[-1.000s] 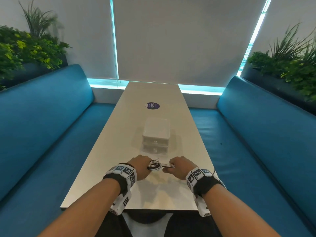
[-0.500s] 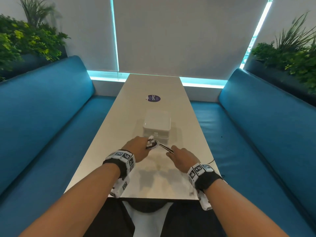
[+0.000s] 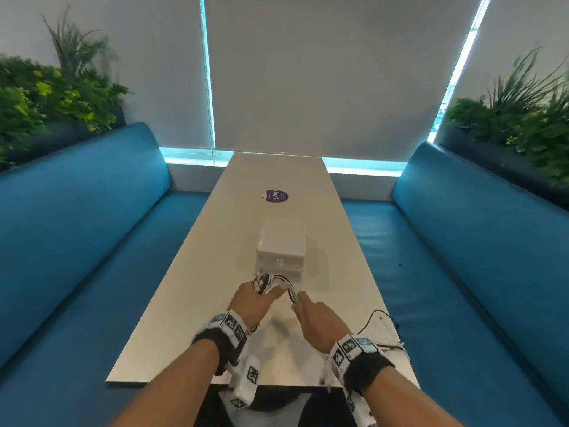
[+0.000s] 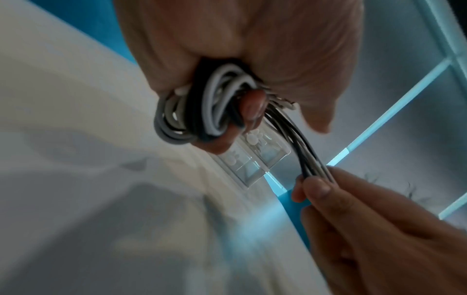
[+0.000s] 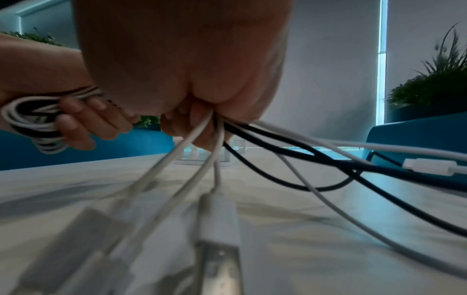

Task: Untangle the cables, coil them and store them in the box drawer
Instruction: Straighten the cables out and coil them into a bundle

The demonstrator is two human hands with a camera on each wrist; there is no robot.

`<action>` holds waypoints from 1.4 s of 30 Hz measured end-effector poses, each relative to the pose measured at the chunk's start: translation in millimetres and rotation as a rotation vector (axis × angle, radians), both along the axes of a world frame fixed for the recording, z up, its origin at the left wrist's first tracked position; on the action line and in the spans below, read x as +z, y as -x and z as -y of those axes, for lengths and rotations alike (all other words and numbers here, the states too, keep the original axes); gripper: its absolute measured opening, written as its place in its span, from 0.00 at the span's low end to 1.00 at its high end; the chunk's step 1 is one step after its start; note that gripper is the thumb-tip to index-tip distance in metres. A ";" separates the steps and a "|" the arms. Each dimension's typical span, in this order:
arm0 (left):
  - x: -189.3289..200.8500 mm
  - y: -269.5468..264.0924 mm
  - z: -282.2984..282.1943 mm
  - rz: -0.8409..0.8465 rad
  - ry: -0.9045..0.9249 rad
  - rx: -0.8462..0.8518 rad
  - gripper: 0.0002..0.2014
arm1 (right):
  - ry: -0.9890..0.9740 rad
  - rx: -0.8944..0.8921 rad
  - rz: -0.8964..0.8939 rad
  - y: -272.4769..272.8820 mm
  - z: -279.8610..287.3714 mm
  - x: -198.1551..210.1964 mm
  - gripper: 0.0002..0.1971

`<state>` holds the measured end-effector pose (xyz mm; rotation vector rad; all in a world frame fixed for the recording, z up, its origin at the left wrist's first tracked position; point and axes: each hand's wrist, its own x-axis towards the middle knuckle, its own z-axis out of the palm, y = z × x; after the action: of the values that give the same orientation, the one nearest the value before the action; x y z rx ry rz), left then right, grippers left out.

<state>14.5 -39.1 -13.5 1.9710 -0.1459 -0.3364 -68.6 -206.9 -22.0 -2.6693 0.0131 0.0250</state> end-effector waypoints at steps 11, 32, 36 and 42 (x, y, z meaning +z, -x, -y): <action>1.1 8.0 26.2 -0.294 0.135 0.156 0.25 | 0.039 0.144 -0.097 -7.0 -40.1 14.2 0.14; 45.1 -4.4 12.5 -0.214 0.522 0.200 0.24 | -0.081 0.079 -0.301 -15.6 12.2 17.6 0.19; 42.6 -4.9 9.3 -0.033 0.115 0.033 0.26 | 0.128 0.098 -0.257 -20.1 16.7 17.6 0.20; 38.8 6.1 8.8 0.142 -0.116 -0.351 0.16 | 0.327 0.075 -0.138 -31.3 15.0 32.4 0.16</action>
<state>8.5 -47.9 25.3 2.0827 -0.5791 -0.4385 -37.3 -221.9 10.4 -2.9877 -0.0425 0.2520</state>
